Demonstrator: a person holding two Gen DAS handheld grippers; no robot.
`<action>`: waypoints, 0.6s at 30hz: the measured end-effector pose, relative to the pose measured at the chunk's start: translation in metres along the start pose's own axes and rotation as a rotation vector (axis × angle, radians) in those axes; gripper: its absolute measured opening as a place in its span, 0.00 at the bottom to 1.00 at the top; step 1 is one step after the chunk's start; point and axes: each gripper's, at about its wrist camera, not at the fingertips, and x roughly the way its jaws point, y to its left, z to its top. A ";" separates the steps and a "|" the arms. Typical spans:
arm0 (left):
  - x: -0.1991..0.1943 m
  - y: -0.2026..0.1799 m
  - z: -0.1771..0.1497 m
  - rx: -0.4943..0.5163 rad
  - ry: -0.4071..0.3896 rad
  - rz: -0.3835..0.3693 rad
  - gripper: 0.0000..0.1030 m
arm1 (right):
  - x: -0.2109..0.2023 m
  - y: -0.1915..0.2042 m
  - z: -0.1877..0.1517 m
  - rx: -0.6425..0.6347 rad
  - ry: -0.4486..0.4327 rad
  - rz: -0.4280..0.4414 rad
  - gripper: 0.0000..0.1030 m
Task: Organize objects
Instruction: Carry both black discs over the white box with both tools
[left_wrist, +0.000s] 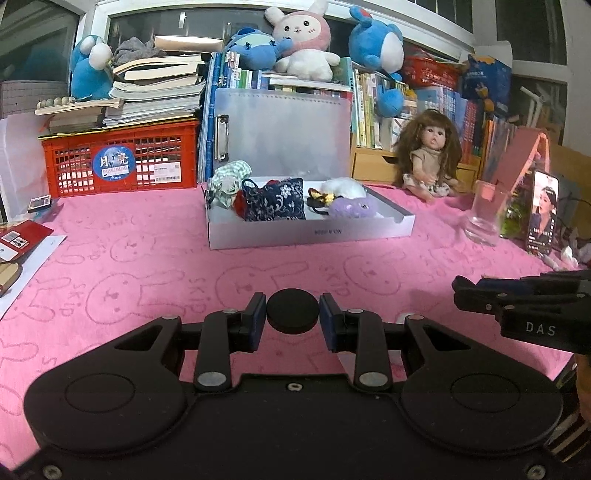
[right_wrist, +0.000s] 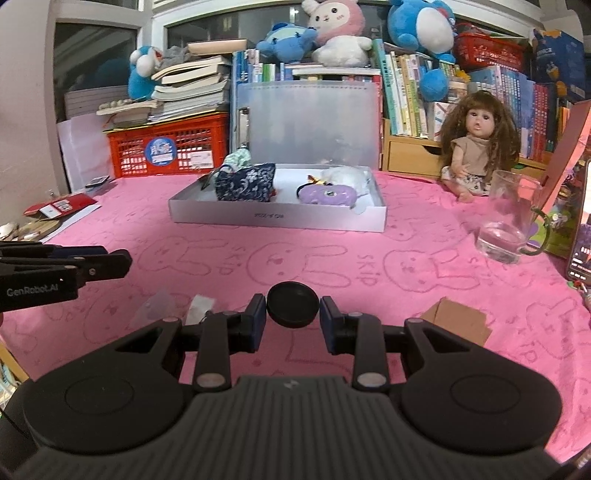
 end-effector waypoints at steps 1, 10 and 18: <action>0.001 0.001 0.002 -0.005 0.000 0.000 0.29 | 0.001 -0.001 0.002 0.004 -0.001 -0.004 0.36; 0.015 0.003 0.025 -0.021 -0.025 0.008 0.29 | 0.011 -0.012 0.021 0.039 -0.020 0.010 0.36; 0.036 0.009 0.047 -0.053 -0.028 0.010 0.29 | 0.026 -0.021 0.042 0.074 -0.036 0.024 0.36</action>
